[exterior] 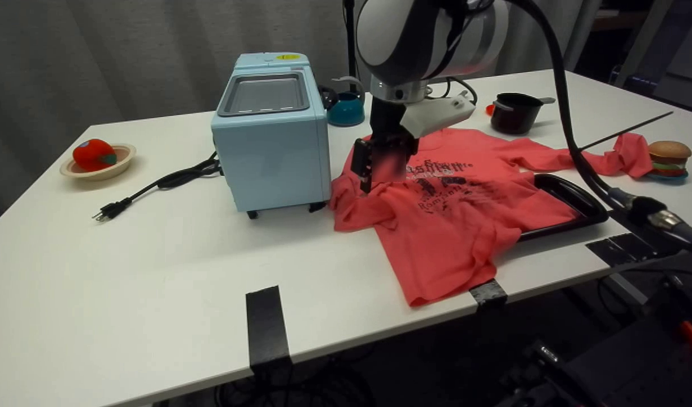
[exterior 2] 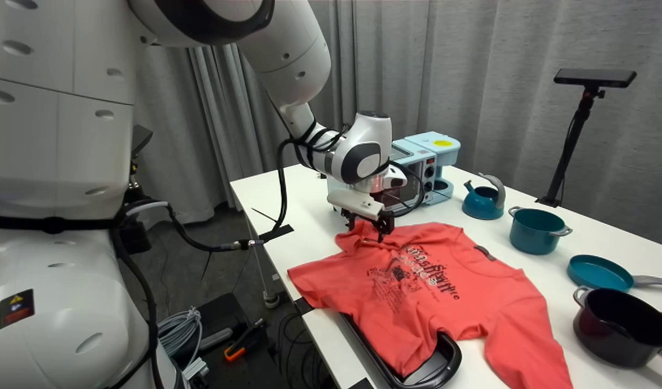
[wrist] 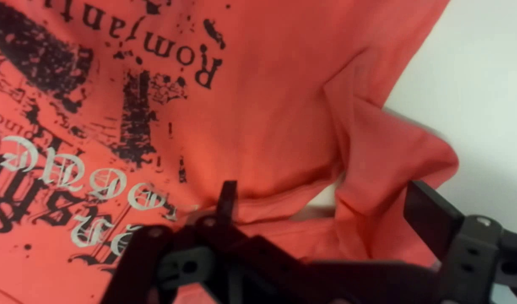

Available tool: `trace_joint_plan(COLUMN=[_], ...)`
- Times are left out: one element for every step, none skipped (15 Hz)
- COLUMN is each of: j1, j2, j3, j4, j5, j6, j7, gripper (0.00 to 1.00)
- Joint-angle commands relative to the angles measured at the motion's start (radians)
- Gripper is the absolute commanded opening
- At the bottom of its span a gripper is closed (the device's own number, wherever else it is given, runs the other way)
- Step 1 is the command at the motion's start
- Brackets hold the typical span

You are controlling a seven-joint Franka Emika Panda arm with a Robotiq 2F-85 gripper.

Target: Fold the sleeves of the orange shirt

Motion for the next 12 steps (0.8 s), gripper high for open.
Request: trace_joint_plan(j1=[-0.040, -0.055, -0.032, -0.040, -0.046, -0.050, -0.050, -0.050, -0.050, -0.050, -0.050, -0.050], j2=[0.053, 0.051, 0.033, 0.037, 0.039, 0.039, 0.039, 0.040, 0.041, 0.042, 0.042, 0.042], j3=[0.001, 0.000, 0.001, -0.001, -0.002, -0.003, -0.003, -0.002, -0.002, -0.002, -0.002, -0.002], j4=[0.103, 0.131, 0.064, 0.085, 0.100, 0.108, 0.110, 0.110, 0.110, 0.110, 0.110, 0.110], j5=[-0.007, -0.003, -0.003, -0.002, -0.001, -0.001, -0.001, -0.001, -0.001, -0.001, -0.001, -0.001], j6=[-0.072, -0.125, -0.048, -0.075, -0.093, -0.102, -0.103, -0.103, -0.103, -0.103, -0.103, -0.103], j7=[-0.057, -0.072, -0.031, -0.041, -0.047, -0.050, -0.050, -0.050, -0.050, -0.050, -0.050, -0.050], gripper=[1.00, 1.00, 1.00, 1.00, 1.00, 1.00, 1.00, 1.00, 1.00, 1.00, 1.00, 1.00])
